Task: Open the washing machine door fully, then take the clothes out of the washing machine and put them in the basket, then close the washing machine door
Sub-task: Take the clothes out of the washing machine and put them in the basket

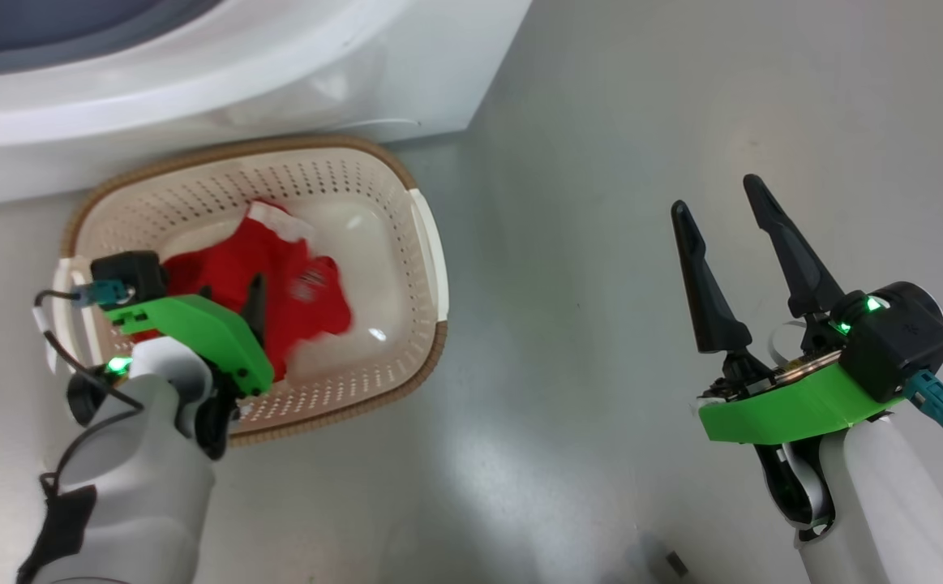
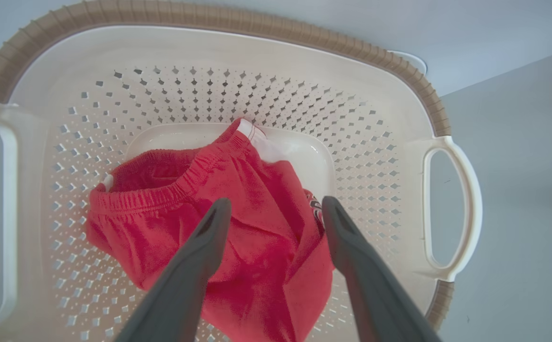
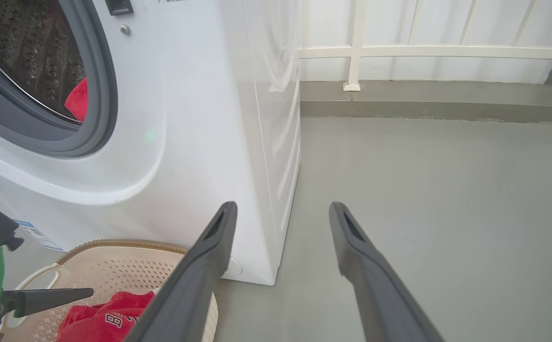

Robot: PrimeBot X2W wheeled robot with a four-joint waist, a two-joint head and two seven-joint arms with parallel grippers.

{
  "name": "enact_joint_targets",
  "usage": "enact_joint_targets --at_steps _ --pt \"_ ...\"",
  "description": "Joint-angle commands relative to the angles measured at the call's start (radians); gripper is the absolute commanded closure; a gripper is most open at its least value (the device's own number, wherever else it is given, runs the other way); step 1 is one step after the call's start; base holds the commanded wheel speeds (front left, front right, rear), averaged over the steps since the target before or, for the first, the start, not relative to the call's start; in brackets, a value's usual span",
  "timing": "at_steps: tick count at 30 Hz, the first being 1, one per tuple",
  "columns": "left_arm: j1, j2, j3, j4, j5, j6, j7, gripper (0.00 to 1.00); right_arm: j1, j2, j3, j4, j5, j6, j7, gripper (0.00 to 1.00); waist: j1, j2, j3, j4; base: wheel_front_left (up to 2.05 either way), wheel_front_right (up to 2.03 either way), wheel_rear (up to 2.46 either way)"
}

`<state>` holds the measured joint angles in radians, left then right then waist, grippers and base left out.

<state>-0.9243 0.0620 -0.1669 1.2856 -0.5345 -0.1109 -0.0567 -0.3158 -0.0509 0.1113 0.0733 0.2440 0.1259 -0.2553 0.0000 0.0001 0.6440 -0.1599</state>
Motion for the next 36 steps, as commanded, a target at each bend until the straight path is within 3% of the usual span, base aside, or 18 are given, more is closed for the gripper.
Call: enact_joint_targets --at_steps 1,11,18,26,36 --pt "0.024 0.02 0.013 -0.015 -0.011 -0.01 -0.023 0.0 0.01 0.001 0.016 -0.015 -0.008 0.005 -0.006 0.0 0.0 -0.0001 -0.023 0.016 0.0 0.0 0.0" --pt "0.083 0.001 -0.007 -0.029 -0.029 -0.018 -0.155 0.0 0.032 0.001 -0.028 0.023 -0.022 0.005 -0.006 0.0 0.0 -0.0001 -0.115 0.045 0.0 0.0 0.0" --pt "0.138 -0.003 -0.033 -0.124 -0.013 -0.019 -0.202 0.0 0.055 0.001 -0.041 0.044 -0.031 0.005 -0.006 0.0 0.0 -0.0001 -0.193 0.068 0.0 0.0 0.0" --pt "0.273 0.0 0.038 -0.408 0.035 0.017 -0.205 0.0 0.063 0.001 -0.051 0.065 -0.056 0.005 -0.006 0.0 0.0 -0.0001 -0.269 0.097 0.0 0.0 0.0" --pt "0.439 -0.004 0.12 -0.711 0.101 0.029 -0.205 0.0 0.093 0.001 -0.059 0.07 -0.071 0.005 -0.006 0.0 0.0 -0.0001 -0.356 0.128 0.0 0.0 0.0"
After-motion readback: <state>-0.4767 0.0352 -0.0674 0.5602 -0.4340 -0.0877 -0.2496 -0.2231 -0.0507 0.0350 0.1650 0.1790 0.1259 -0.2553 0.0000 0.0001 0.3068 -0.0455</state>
